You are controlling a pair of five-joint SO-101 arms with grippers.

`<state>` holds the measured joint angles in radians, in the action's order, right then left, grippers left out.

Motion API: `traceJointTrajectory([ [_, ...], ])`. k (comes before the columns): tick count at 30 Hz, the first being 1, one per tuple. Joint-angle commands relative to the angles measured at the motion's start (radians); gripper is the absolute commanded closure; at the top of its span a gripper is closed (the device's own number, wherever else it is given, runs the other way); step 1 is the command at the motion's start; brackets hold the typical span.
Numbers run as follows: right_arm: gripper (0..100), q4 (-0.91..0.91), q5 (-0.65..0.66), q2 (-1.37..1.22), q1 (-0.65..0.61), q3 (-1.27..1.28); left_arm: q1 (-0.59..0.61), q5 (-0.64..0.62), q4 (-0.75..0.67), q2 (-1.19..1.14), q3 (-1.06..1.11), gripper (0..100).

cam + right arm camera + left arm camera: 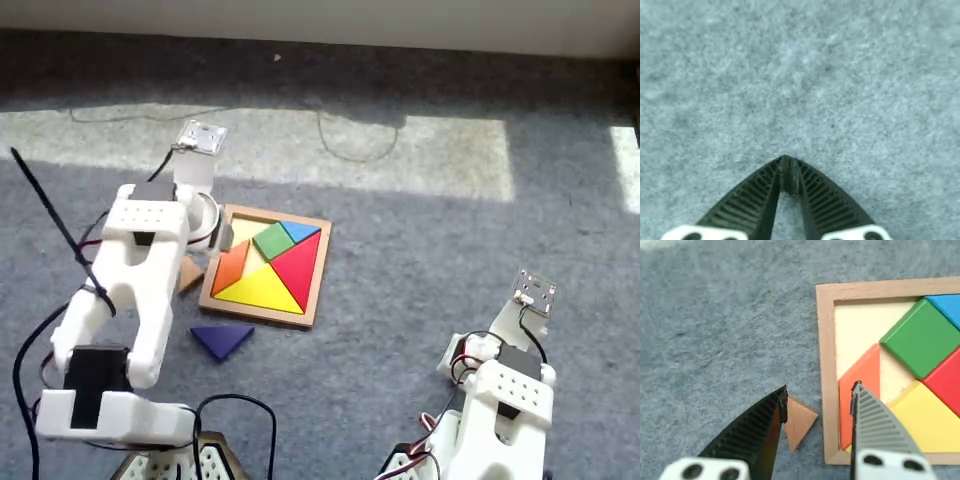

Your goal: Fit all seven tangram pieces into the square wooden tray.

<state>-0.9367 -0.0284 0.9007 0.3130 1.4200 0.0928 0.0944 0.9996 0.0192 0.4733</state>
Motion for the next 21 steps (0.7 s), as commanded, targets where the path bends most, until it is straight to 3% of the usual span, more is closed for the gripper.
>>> traceJointTrajectory([
  [1,99.4,0.007,0.009,0.007,0.019,0.002,0.091,-0.002,0.06,0.058,-0.042,79],
  [6,99.4,0.007,0.009,0.007,0.019,0.002,0.139,0.077,0.091,0.056,-0.012,79],
  [21,99.4,0.007,0.009,0.007,0.019,0.002,0.143,0.086,0.006,0.054,0.133,79],
])
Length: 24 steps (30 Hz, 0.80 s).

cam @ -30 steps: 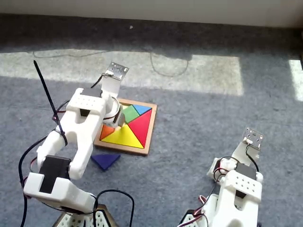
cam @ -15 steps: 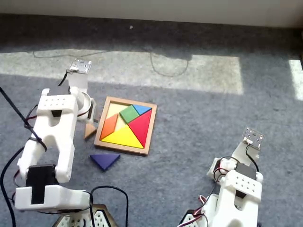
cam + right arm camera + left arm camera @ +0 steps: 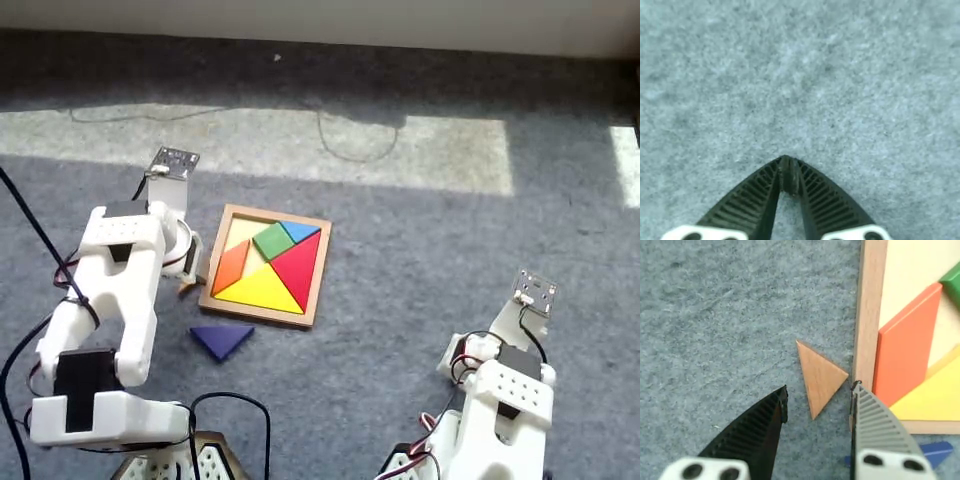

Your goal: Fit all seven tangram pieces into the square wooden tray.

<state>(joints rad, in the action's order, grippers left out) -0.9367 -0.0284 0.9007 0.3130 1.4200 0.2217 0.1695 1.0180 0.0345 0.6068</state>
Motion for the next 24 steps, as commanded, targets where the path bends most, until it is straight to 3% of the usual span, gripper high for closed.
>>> traceJointTrajectory([
  [1,99.4,0.007,0.009,0.007,0.019,0.002,0.024,0.011,-0.014,0.036,0.001,79],
  [7,99.4,0.007,0.009,0.007,0.021,0.002,0.097,0.069,-0.089,-0.125,-0.071,79],
  [12,99.4,0.007,0.009,0.007,0.045,0.001,0.131,0.068,0.026,-0.222,-0.226,79],
  [24,99.4,0.007,0.009,0.007,0.044,0.001,0.073,0.066,0.084,-0.079,-0.232,79],
])
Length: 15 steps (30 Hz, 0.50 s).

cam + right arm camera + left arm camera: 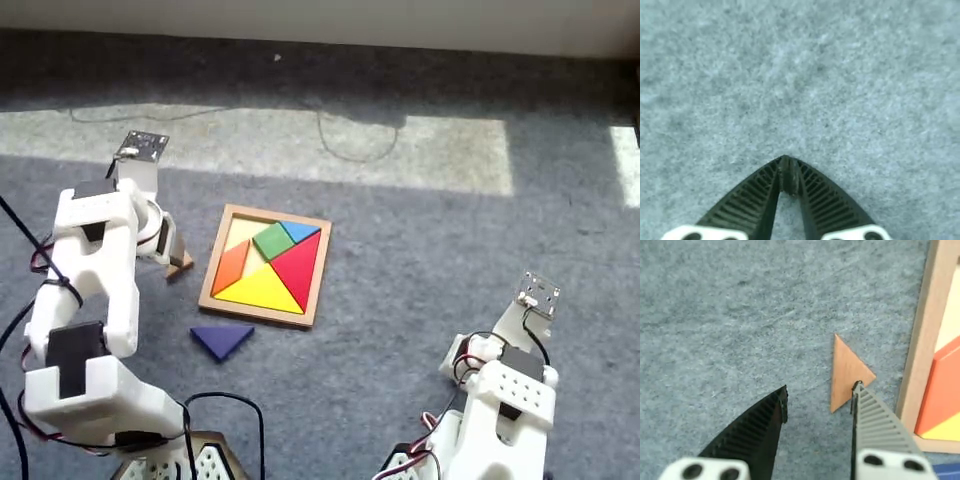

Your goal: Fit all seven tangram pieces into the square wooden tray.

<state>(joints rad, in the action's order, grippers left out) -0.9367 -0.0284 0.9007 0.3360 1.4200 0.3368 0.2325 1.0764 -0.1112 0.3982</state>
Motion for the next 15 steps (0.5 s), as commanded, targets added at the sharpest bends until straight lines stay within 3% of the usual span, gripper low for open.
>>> traceJointTrajectory([
  [1,99.4,0.007,0.009,0.007,0.021,0.001,-0.048,0.003,0.023,0.064,-0.024,79],
  [15,99.4,0.007,0.009,0.007,0.021,0.001,-0.071,0.003,-0.055,-0.093,-0.038,79],
])
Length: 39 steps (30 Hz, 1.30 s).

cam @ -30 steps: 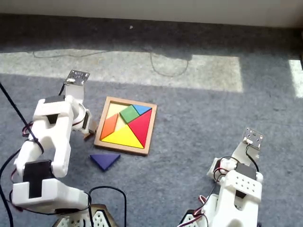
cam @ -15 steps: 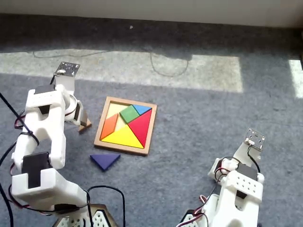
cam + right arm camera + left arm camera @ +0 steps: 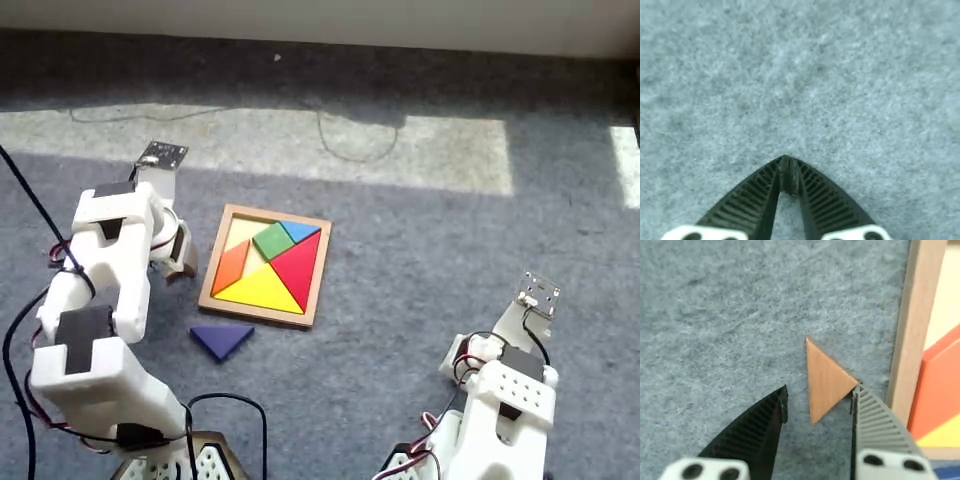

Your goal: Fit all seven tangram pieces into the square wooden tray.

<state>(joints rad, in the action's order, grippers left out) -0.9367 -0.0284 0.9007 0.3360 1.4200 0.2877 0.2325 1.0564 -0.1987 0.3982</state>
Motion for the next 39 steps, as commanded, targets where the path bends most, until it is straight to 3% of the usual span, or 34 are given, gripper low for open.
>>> traceJointTrajectory([
  [1,99.4,0.007,0.009,0.007,0.021,0.001,-0.022,0.003,-0.035,-0.005,-0.042,79],
  [14,99.4,0.007,0.009,0.007,0.021,0.001,-0.077,0.002,-0.029,-0.027,-0.105,79],
  [17,99.4,0.007,0.009,0.007,0.021,0.001,-0.097,-0.057,-0.034,-0.027,-0.107,79],
  [21,99.4,0.007,0.009,0.007,0.021,0.001,-0.093,-0.109,-0.037,-0.033,-0.107,79],
  [36,99.4,0.007,0.009,0.007,0.021,0.001,-0.036,-0.106,-0.032,-0.036,-0.073,79],
  [39,99.4,0.007,0.009,0.007,0.022,0.001,-0.042,-0.104,-0.035,-0.036,-0.073,84],
])
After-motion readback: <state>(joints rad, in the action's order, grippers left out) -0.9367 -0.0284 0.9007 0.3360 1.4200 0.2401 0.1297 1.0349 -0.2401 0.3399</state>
